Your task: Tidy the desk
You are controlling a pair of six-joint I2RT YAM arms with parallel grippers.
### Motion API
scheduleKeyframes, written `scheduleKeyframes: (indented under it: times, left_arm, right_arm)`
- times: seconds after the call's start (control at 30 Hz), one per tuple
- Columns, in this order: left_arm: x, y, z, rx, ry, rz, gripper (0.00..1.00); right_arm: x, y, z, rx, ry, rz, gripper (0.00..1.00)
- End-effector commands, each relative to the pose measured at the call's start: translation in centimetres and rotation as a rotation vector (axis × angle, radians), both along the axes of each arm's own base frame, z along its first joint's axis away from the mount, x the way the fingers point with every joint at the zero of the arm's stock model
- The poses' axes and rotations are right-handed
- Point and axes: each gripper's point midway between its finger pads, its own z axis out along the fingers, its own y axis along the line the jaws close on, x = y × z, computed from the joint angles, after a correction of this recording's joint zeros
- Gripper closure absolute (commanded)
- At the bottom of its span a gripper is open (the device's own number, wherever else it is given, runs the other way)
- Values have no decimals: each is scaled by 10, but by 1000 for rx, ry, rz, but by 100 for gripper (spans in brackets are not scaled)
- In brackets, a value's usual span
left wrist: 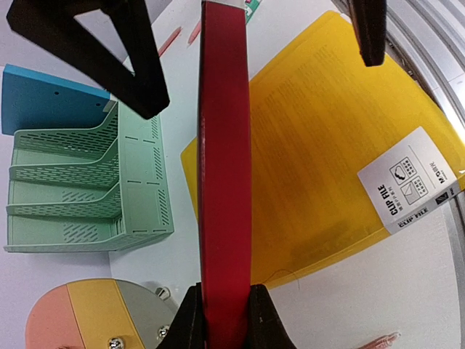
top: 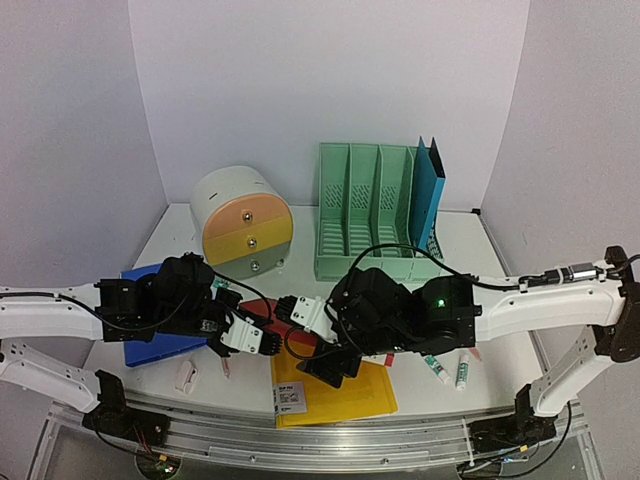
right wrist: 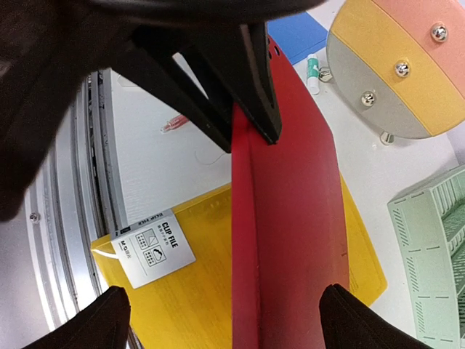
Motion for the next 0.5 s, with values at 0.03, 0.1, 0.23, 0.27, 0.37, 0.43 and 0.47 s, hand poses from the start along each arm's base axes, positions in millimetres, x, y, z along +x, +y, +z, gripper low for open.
scheduleKeyframes:
  times: [0.03, 0.1, 0.23, 0.27, 0.37, 0.43, 0.47]
  left_arm:
    - [5, -21, 60, -179, -20, -18, 100]
    - [1, -21, 63, -191, -20, -40, 100]
    - [-9, -20, 68, -210, -22, -88, 100]
    - [-10, -21, 70, -216, -17, -95, 100]
    - [-13, -24, 77, -245, 3, -100, 100]
    - [-13, -25, 87, -276, 18, -93, 100]
    - [-12, -26, 92, -293, 29, -87, 100]
  right_arm:
    - [15, -10, 1, -52, -93, -75, 10]
    - [27, -16, -10, -103, -147, -125, 12]
    - [51, -25, -7, -121, -203, -212, 30]
    - [56, -27, -8, -127, -209, -226, 37]
    - [59, -30, -14, -155, -227, -229, 57]
    - [61, -31, -10, -144, -222, -231, 70]
    - [61, -31, -5, -129, -217, -231, 75]
